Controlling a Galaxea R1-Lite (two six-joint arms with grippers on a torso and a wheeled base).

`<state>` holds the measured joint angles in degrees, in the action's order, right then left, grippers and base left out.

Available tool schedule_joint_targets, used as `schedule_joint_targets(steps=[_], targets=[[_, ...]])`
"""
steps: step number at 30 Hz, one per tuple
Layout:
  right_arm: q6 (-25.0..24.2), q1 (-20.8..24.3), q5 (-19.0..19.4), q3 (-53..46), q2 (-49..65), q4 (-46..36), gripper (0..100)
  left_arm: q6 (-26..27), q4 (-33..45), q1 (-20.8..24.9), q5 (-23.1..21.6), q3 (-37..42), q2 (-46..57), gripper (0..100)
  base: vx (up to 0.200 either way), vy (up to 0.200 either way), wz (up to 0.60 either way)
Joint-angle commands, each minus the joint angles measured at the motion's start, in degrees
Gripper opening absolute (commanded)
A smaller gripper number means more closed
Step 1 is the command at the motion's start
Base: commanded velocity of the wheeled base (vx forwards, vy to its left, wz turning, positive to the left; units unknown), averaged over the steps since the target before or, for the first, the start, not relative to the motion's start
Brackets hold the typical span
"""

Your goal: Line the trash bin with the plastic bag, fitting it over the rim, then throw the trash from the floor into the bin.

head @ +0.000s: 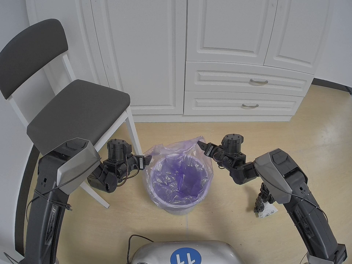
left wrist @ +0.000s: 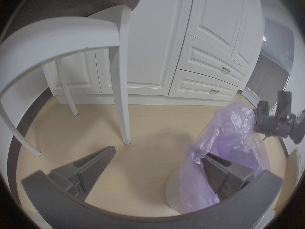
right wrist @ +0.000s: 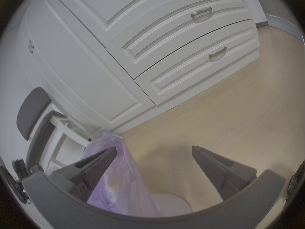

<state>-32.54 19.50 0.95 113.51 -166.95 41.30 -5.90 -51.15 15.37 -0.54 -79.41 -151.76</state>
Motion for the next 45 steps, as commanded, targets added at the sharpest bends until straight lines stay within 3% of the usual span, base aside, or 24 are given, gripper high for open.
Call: schedule_joint_targets(steps=[1, 16, 24, 30, 39, 45], targets=[[1.69, -0.17, 0.02, 1.08, -3.91, -1.22, 100, -0.69, 0.61, -0.26, 0.01, -3.21, -3.63, 100, 0.0, 0.0, 0.0], [2.3, -0.96, 0.37, 1.08, -3.82, -7.9, 100, -1.92, 8.7, -1.31, 4.4, -12.96, -8.73, 100, 0.0, 0.0, 0.0], [3.97, -1.22, -0.07, 1.08, -3.82, -11.51, 100, -1.48, 20.83, -1.22, 8.18, -17.36, -9.17, 100, 0.0, 0.0, 0.0], [6.78, -1.66, -1.21, 1.08, -3.65, -16.25, 100, -0.43, 25.31, -1.57, 9.41, -15.69, -7.59, 100, 0.0, 0.0, 0.0], [8.37, -1.75, -4.38, 1.08, -2.94, -19.42, 100, 0.19, 24.87, -2.45, 8.8, -12.79, -5.04, 100, 0.0, 0.0, 0.0], [8.02, -1.4, -5.17, 0.58, 2.33, -20.56, 100, 0.28, 23.99, -2.01, 5.55, -6.55, 1.29, 100, 0.0, 0.0, 0.0]])
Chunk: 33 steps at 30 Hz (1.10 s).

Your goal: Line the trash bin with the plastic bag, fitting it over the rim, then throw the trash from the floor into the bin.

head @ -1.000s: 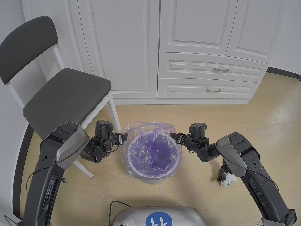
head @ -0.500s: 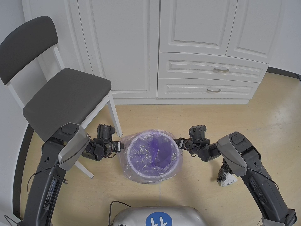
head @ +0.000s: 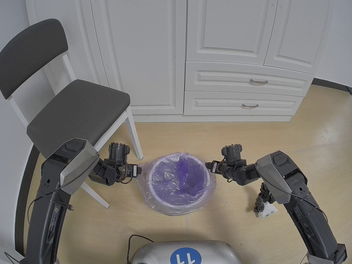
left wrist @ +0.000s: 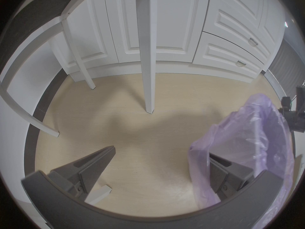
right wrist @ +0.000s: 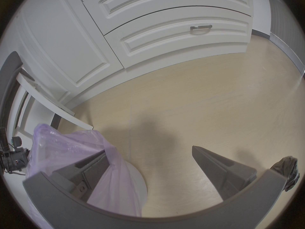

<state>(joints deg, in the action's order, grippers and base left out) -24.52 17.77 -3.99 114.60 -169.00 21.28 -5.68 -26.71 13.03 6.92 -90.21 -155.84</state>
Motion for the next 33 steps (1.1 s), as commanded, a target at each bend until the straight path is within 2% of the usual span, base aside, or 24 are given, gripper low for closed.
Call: schedule_joint_targets(steps=[1, 4, 11, 13, 15, 18, 19, 22, 26, 33], targets=[[0.17, 0.42, -0.23, -2.28, 5.87, -0.81, 100, 0.14, -0.45, 0.42, -2.44, 5.48, 6.69, 100, 0.0, 0.0, 0.0], [0.78, 0.33, 0.38, -7.82, 9.74, -1.07, 100, 0.76, -0.45, 0.68, -3.85, 8.38, 9.86, 100, 0.0, 0.0, 0.0], [9.13, -1.6, 0.56, -16.34, 16.6, -0.72, 100, 3.04, -1.33, 1.21, -4.55, 12.78, 14.78, 100, 0.0, 0.0, 0.0], [9.4, -1.69, 0.65, -16.61, 16.68, -0.72, 100, 3.04, -1.59, 1.21, -4.55, 12.95, 14.87, 100, 0.0, 0.0, 0.0], [13.79, -3.01, 3.46, -22.05, 19.14, -0.63, 100, 3.66, -4.4, 1.65, -4.55, 14.62, 15.04, 100, 0.0, 0.0, 0.0], [14.67, -3.1, 4.51, -23.72, 20.11, -0.63, 100, 3.84, -4.76, 1.65, -4.55, 14.8, 15.04, 100, 0.0, 0.0, 0.0], [18.89, -3.1, 11.54, -32.25, 23.98, -0.02, 100, 4.45, -5.9, 1.65, -4.55, 15.06, 14.96, 100, 0.0, 0.0, 0.0], [23.64, -2.57, 17.87, -39.11, 25.3, 2.97, 100, 4.45, -6.34, 1.65, -4.55, 15.06, 14.78, 100, 0.0, 0.0, 0.0], [26.89, -1.69, 19.37, -43.06, 24.15, 6.14, 100, 4.45, -6.34, 1.65, -4.55, 15.15, 14.6, 100, 0.0, 0.0, 0.0], [25.83, 0.33, 19.37, -40.51, 21.43, 5.52, 100, 4.27, -6.95, 1.65, -4.55, 14.71, 14.16, 100, 0.0, 0.0, 0.0]])
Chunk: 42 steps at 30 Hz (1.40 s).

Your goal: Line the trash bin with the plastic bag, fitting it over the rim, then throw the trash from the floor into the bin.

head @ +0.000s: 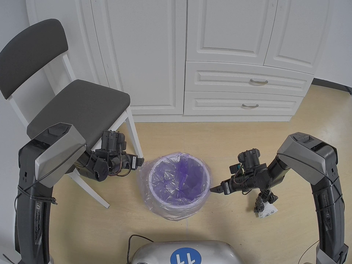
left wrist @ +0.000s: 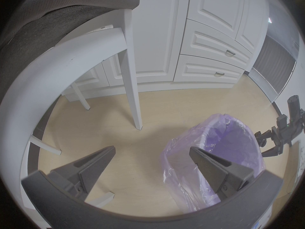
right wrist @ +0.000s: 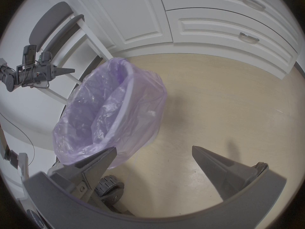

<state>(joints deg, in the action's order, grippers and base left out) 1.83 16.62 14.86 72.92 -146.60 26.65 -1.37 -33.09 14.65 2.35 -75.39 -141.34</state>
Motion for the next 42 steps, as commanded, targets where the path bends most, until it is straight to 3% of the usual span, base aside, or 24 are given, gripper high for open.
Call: schedule_joint_targets(steps=[1, 7, 13, 15, 23, 29, 33, 36, 37, 39, 42], targets=[[-1.92, 1.67, 0.17, 2.57, -1.49, 0.16, 100, -0.04, -0.66, 0.02, 0.11, -0.2, -0.43, 100, 0.0, 0.0, 0.0], [-5.08, 1.23, -0.8, 8.29, -3.6, -1.25, 100, 0.05, -0.75, 0.02, 0.28, -0.29, -0.69, 100, 0.0, 0.0, 0.0], [-8.77, 0.96, -5.63, 15.93, -7.38, -1.25, 100, 0.05, -0.93, 0.02, 0.46, -0.38, -0.87, 100, 0.0, 0.0, 0.0], [-12.02, 1.05, -8.18, 20.5, -9.75, -1.07, 100, 0.05, -2.07, 0.02, 0.55, -0.38, -1.13, 100, 0.0, 0.0, 0.0], [-26.09, 2.81, -8.71, 28.77, -11.25, -0.81, 100, -0.04, -3.83, 0.02, 0.64, -0.46, -1.48, 100, 0.0, 0.0, 0.0], [-31.71, 4.48, -9.5, 34.92, -13.8, -0.55, 100, -0.04, -4.44, 0.02, 0.64, -0.46, -1.48, 100, 0.0, 0.0, 0.0], [-29.51, 3.42, -11.96, 35.8, -14.32, -0.72, 100, -0.04, -4.44, 0.02, 0.64, -0.38, -1.4, 100, 0.0, 0.0, 0.0], [-19.41, 0.35, -12.66, 33.16, -13.27, -0.46, 100, -0.04, -4.44, 0.02, 0.64, -0.46, -1.4, 100, 0.0, 0.0, 0.0], [-19.41, 0.35, -12.66, 33.16, -13.27, -0.46, 100, -0.04, -4.44, 0.02, 0.64, -0.46, -1.4, 100, 0.0, 0.0, 0.0], [-14.57, -1.41, -13.89, 32.54, -12.65, -0.46, 100, -0.04, -4.44, 0.02, 0.64, -0.46, -1.31, 100, 0.0, 0.0, 0.0], [-13.78, -2.11, -14.33, 32.19, -12.3, -0.55, 100, -0.04, -4.44, 0.02, 0.64, -0.46, -1.31, 100, 0.0, 0.0, 0.0]])
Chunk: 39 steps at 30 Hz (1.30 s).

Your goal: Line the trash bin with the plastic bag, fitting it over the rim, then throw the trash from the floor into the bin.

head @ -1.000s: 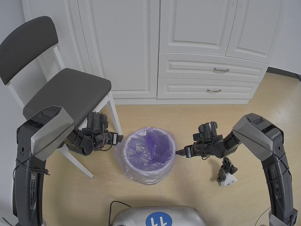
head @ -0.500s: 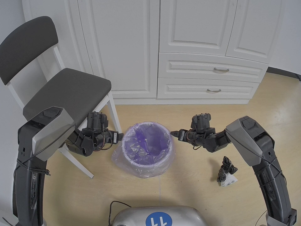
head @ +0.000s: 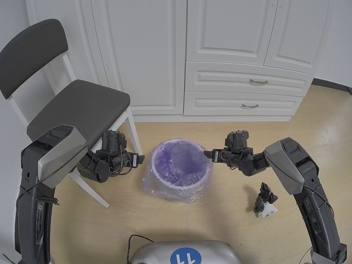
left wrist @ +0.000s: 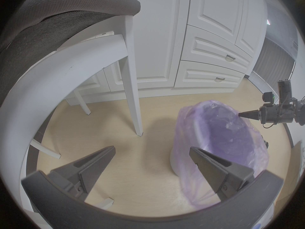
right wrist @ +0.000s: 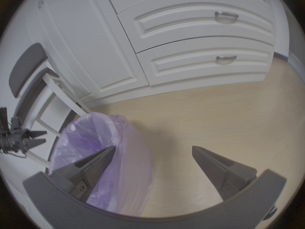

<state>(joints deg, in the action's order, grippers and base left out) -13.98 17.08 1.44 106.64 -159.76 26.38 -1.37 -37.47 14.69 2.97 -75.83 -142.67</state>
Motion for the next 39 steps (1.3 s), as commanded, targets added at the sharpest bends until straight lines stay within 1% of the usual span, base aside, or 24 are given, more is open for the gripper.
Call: schedule_joint_targets(steps=[1, 3, 5, 8, 10, 21, 22, 23, 25, 27, 29, 31, 32, 33, 35, 36, 38, 39], targets=[[2.12, -2.75, -1.0, -1.7, 0.85, -0.28, 100, -0.04, -0.06, -0.01, 0.01, -0.02, 0.02, 100, 0.0, 0.0, 0.0], [4.4, -3.63, -0.91, -2.58, 1.38, -0.19, 100, -0.04, -0.06, -0.01, 0.01, -0.02, 0.02, 100, 0.0, 0.0, 0.0], [4.93, -3.98, -0.82, -2.41, 1.73, -0.19, 100, -0.04, -0.06, -0.01, 0.01, -0.11, 0.02, 100, 0.0, 0.0, 0.0], [2.47, -3.72, -0.56, -2.32, 3.14, 0.34, 100, -0.04, -0.14, -0.01, 0.01, -0.11, -0.07, 100, 0.0, 0.0, 0.0], [-0.26, -3.1, -0.21, -3.72, 4.54, 0.69, 100, -0.04, -0.93, -0.01, 0.01, -0.11, -0.16, 100, 0.0, 0.0, 0.0], [-0.08, -0.38, -0.12, -7.59, 4.72, 0.87, 100, -0.04, -1.29, -0.01, 0.01, -0.02, -0.68, 100, 0.0, 0.0, 0.0], [0.01, 0.24, -0.12, -9.61, 5.77, 1.31, 100, 0.05, -1.29, 0.16, 0.01, 0.15, -0.68, 100, 0.0, 0.0, 0.0], [0.01, 0.24, -0.12, -9.61, 5.77, 1.31, 100, 0.05, -1.29, 0.16, 0.01, 0.15, -0.68, 100, 0.0, 0.0, 0.0], [1.68, 1.11, -0.12, -14.01, 7.36, 2.1, 100, -0.04, -1.29, 1.13, 0.01, 0.5, -1.03, 100, 0.0, 0.0, 0.0], [5.28, 1.11, 0.41, -17.61, 8.15, 1.74, 100, 0.05, -1.29, 1.57, 0.01, 0.68, -1.21, 100, 0.0, 0.0, 0.0], [9.59, 0.94, 2.52, -21.3, 8.5, 2.54, 100, 0.05, -1.29, 1.66, 0.01, 0.68, -1.39, 100, 0.0, 0.0, 0.0], [11.79, 0.85, 4.19, -23.24, 8.85, 2.54, 100, 0.05, -1.29, 1.66, 0.01, 0.68, -1.39, 100, 0.0, 0.0, 0.0], [13.63, 1.11, 5.94, -25.61, 9.38, 2.89, 100, 0.05, -1.29, 1.66, 0.01, 0.68, -1.39, 100, 0.0, 0.0, 0.0], [14.6, 1.29, 6.82, -27.1, 9.55, 3.85, 100, 0.05, -1.29, 1.66, 0.1, 0.68, -1.47, 100, 0.0, 0.0, 0.0], [15.3, 1.47, 7.35, -28.07, 9.55, 5.0, 100, 0.05, -1.29, 1.66, 0.1, 0.68, -1.47, 100, 0.0, 0.0, 0.0], [17.59, 2.43, 8.67, -30.27, 9.38, 8.86, 100, 0.05, -1.29, 1.66, 0.1, 0.68, -1.47, 100, 0.0, 0.0, 0.0], [19.26, 3.05, 9.72, -29.74, 9.03, 9.57, 100, -0.04, -1.29, 1.66, 0.19, 0.59, -1.47, 100, 0.0, 0.0, 0.0], [21.37, 3.93, 10.16, -27.37, 8.15, 9.3, 100, -0.04, -1.37, 1.57, 0.19, 0.68, -1.39, 100, 0.0, 0.0, 0.0]])
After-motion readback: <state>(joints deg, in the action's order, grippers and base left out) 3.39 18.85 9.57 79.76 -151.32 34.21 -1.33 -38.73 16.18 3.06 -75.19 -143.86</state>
